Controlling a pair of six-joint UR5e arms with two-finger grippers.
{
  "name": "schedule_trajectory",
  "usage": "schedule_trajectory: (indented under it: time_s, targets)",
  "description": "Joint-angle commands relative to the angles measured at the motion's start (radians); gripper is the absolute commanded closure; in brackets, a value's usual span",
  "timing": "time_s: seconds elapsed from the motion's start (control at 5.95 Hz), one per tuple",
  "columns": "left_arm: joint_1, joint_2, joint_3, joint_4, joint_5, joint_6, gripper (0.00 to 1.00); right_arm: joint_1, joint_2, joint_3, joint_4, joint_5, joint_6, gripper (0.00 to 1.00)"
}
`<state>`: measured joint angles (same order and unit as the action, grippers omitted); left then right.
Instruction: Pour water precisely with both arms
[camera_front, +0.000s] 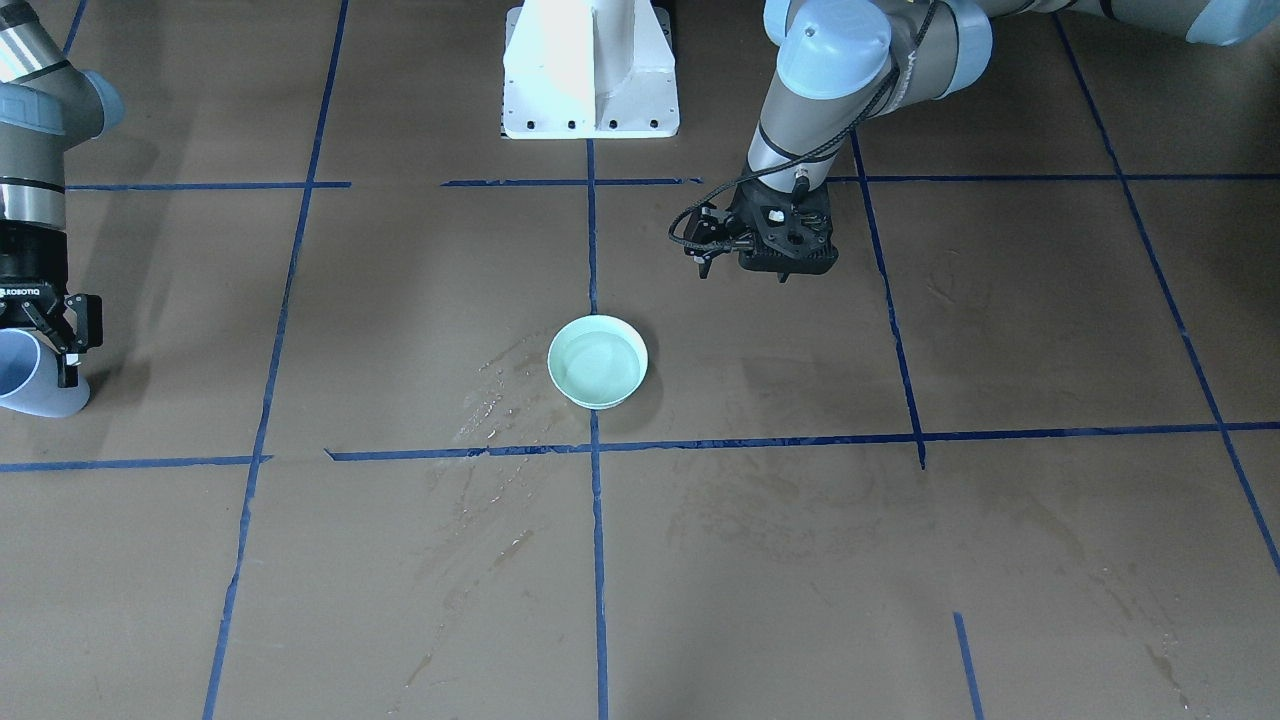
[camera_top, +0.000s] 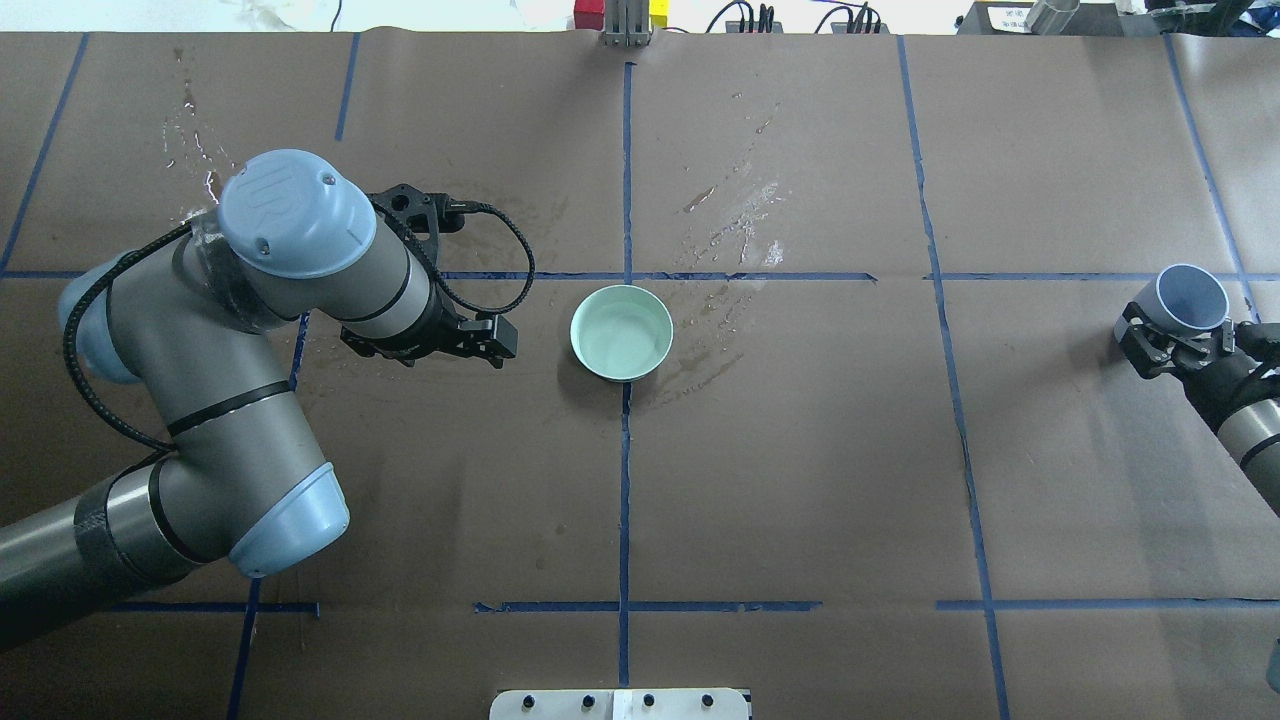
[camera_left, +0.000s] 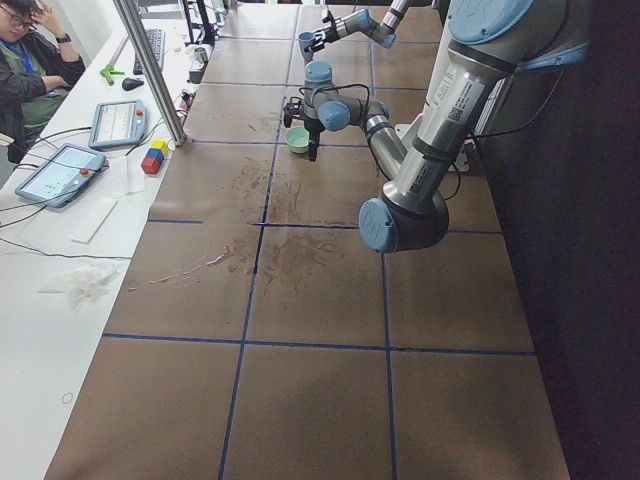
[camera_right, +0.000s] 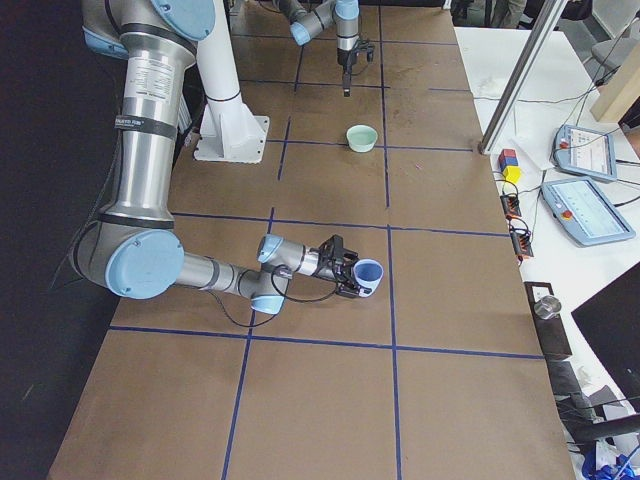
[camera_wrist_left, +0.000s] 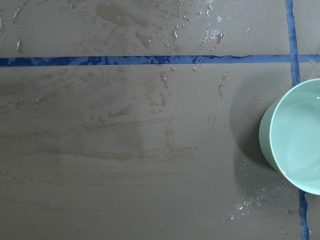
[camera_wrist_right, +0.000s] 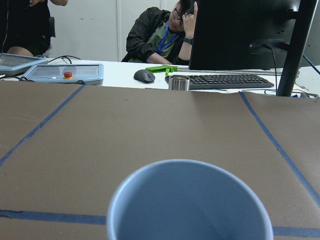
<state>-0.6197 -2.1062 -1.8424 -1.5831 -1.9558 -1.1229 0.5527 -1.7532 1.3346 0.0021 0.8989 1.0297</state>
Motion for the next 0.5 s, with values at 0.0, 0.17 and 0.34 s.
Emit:
schedule_trajectory:
  time_s: [0.0, 0.17, 0.34]
  targets:
    - [0.000, 0.000, 0.000, 0.000, 0.000, 0.000, 0.00, 0.000, 0.001, -0.015, 0.019, 0.000, 0.000, 0.16]
    - [0.000, 0.000, 0.000, 0.000, 0.000, 0.000, 0.00, 0.000, 0.003, -0.014, 0.019, 0.000, 0.000, 0.02]
    - [0.000, 0.000, 0.000, 0.000, 0.000, 0.000, 0.00, 0.000, 0.003, -0.015, 0.019, 0.000, 0.000, 0.01]
